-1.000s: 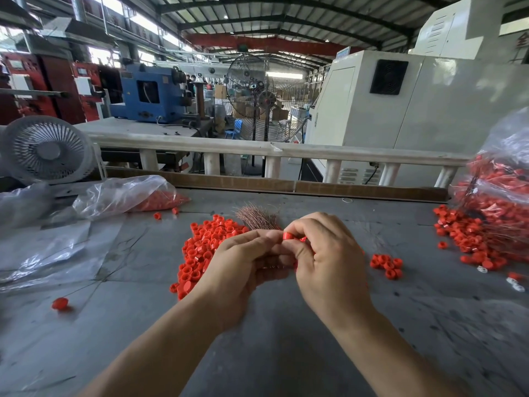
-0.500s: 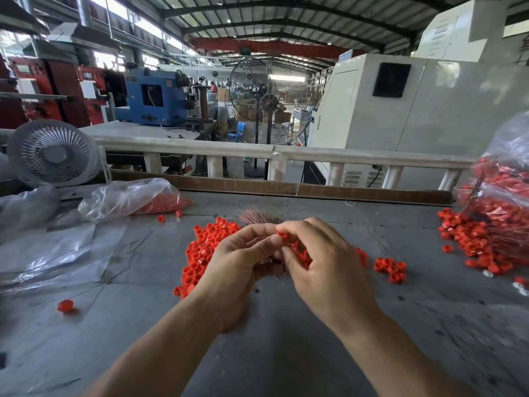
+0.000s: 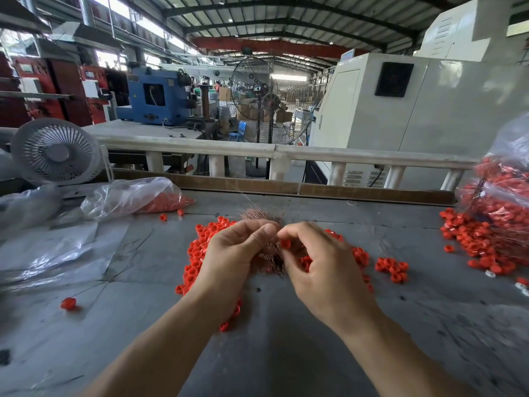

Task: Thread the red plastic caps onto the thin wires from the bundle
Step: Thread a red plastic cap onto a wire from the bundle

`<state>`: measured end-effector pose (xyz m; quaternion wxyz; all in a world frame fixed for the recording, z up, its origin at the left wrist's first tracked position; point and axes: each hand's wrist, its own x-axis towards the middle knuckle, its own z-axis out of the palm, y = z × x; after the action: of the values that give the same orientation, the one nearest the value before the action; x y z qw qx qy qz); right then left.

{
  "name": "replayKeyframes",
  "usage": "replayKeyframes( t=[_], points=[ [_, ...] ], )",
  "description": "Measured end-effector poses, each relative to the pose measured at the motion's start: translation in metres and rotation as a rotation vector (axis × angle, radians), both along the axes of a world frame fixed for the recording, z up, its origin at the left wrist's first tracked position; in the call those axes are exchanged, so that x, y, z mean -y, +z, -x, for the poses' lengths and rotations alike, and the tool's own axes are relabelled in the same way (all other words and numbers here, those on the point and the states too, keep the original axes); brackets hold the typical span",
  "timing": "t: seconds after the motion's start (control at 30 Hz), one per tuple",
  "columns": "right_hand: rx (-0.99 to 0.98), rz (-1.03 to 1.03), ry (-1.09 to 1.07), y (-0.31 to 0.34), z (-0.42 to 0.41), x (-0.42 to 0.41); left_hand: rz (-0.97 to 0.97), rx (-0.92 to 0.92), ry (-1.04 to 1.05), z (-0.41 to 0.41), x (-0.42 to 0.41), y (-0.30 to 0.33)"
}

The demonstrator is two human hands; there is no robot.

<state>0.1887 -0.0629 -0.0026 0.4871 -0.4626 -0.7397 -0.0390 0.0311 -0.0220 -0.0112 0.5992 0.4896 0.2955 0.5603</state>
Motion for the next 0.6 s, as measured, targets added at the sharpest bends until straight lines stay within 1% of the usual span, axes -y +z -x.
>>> replayKeyframes(
  t=[0.2,0.33,0.4,0.5,0.6],
  points=[
    [-0.089,0.106,0.05,-0.002,0.0024,0.0004,-0.037,-0.036,0.088,0.0045,-0.0027,0.0014],
    [-0.162,0.225,0.125,-0.0034,0.0015,0.0009,-0.015,-0.043,0.144,0.0039,-0.0036,0.0007],
    [-0.184,0.246,0.14,-0.0035,0.0026,0.0008,-0.004,-0.063,0.166,0.0032,-0.0032,0.0003],
    [-0.156,0.234,0.122,-0.0028,0.003,-0.0003,0.007,-0.08,0.197,0.0037,-0.0019,0.002],
    [-0.096,0.233,0.108,-0.0018,0.0001,-0.0004,-0.001,-0.076,0.278,0.0078,-0.0028,0.0055]
  ],
)
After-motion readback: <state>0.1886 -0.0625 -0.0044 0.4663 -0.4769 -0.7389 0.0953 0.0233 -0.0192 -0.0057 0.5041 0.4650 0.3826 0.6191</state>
